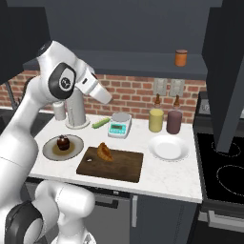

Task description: From the different types of pastries on the counter, select a croissant and place it on the cutting board. Then retrieve a jar of jam from the cabinet and place it alongside the croissant on the cutting board.

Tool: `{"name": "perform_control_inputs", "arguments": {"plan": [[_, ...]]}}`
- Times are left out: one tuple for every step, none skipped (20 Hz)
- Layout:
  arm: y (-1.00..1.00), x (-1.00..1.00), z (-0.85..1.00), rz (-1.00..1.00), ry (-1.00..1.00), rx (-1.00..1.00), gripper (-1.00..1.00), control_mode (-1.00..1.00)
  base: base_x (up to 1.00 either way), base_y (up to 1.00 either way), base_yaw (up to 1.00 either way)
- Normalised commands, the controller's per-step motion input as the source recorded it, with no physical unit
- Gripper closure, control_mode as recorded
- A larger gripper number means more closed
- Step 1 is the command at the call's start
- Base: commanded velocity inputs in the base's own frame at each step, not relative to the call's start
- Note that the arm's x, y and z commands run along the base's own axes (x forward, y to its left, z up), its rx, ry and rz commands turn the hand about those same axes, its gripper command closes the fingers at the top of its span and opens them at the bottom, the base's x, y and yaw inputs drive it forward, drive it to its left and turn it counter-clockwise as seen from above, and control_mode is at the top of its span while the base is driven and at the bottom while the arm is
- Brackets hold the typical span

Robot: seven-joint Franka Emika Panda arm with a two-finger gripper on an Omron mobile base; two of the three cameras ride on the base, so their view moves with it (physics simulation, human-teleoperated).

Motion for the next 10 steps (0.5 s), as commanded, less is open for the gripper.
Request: {"name": "perform_control_inputs", "arguments": {"plan": [[-0.18,0.00,0.47,-0.15,-0.09,0.02,-1.00,-1.00,0.00,0.00,0.00],[-0.22,0.00,0.44,-0.14,-0.08,0.03,-1.00,-1.00,0.00,0.00,0.00],[-0.23,0.00,0.45,-0.13,-0.07,0.03,-1.00,-1.00,0.00,0.00,0.00],[-0.21,0.00,0.47,-0.11,-0.09,0.03,-1.00,-1.00,0.00,0.00,0.00],[-0.24,0.00,0.51,-0.08,-0.09,0.04,-1.00,-1.00,0.00,0.00,0.00],[-0.28,0.00,0.54,-0.05,-0.05,0.07,-1.00,-1.00,0.00,0.00,0.00],[-0.31,0.00,0.54,-0.01,-0.04,0.10,-1.00,-1.00,0.00,0.00,0.00],[-0.34,0.00,0.55,0.00,-0.02,0.11,-1.00,-1.00,0.00,0.00,0.00],[-0.41,0.01,0.53,0.00,-0.04,0.11,-1.00,-1.00,0.00,0.00,0.00],[-0.41,0.01,0.49,0.00,-0.05,0.11,-1.00,-1.00,0.00,0.00,0.00]]}}
